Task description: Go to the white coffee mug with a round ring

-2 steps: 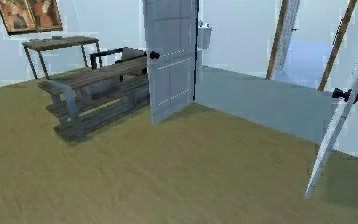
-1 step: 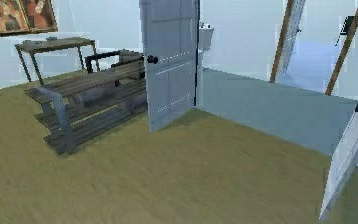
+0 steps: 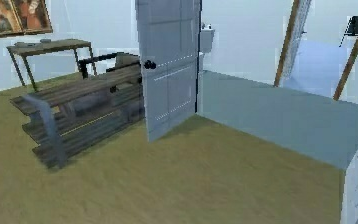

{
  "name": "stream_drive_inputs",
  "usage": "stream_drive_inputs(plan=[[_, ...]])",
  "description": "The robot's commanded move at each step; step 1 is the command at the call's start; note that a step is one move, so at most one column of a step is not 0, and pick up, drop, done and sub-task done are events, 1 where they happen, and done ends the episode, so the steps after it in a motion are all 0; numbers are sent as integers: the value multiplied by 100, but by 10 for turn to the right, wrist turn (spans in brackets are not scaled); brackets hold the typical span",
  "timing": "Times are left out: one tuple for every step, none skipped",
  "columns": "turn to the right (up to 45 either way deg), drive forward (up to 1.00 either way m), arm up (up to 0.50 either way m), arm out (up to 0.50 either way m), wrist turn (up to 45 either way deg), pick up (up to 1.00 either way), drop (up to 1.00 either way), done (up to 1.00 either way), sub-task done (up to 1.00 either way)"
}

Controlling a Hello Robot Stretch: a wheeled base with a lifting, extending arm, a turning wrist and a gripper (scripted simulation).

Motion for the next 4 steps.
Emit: stream_drive_inputs(plan=[[210,0,0,0,0,0,0,0,0],[0,100,0,0,0,0,0,0,0],[180,0,0,0,0,0,0,0,0],[0,100,0,0,0,0,0,0,0]])
